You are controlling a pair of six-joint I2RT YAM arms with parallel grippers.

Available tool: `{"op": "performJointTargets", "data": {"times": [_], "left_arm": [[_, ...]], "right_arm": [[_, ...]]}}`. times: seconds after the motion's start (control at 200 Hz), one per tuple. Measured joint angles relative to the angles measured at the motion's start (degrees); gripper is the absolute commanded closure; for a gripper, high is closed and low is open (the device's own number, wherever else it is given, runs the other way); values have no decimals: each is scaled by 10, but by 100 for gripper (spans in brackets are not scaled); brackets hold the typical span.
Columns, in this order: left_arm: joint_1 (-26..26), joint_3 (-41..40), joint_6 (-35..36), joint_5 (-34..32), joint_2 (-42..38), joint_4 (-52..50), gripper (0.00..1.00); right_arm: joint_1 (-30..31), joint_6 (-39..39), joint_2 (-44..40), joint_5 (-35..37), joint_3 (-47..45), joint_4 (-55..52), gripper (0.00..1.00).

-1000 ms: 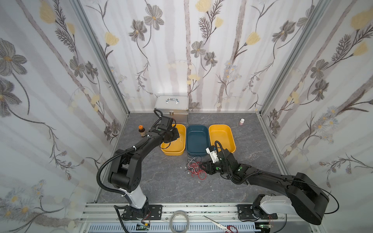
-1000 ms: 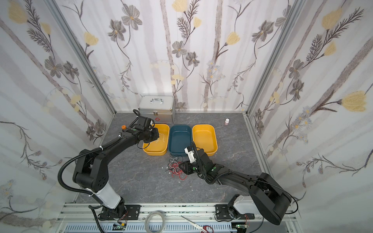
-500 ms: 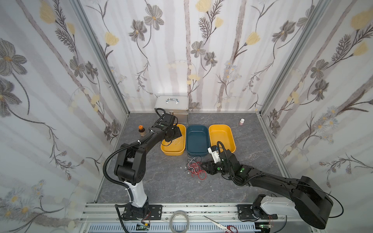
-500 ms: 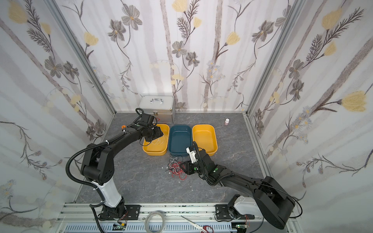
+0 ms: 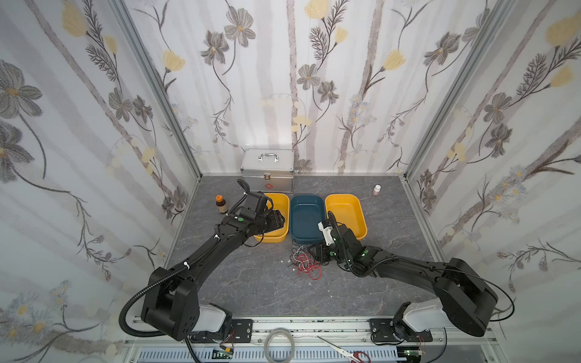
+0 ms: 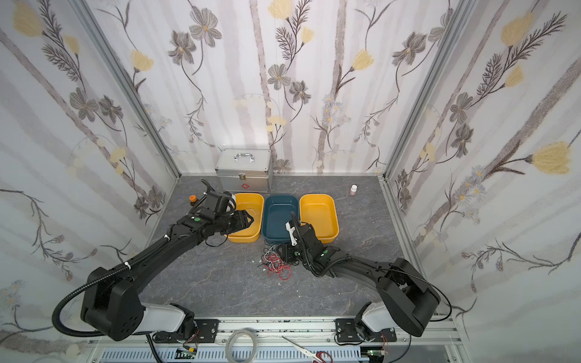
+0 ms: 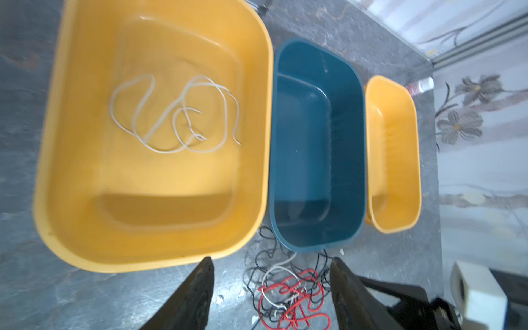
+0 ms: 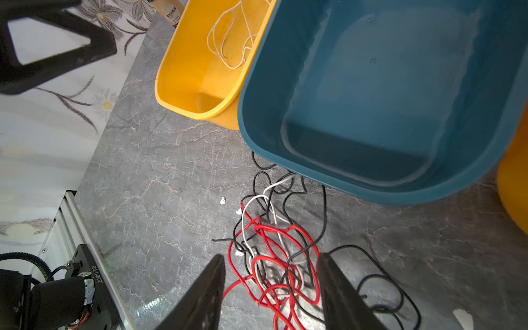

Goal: Untangle and sort cables by color
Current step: Untie the cable.

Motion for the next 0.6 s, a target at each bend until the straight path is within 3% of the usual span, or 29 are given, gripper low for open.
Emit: {"op": "performJointTargets", "data": {"times": [0.325, 0.6], "left_arm": [[-39, -114, -32, 50, -47, 83, 34], [-73, -152, -44, 81, -34, 138, 33]], "right_arm": [[15, 0, 62, 16, 21, -14, 47], [15, 5, 100, 4, 5, 1, 71]]}}
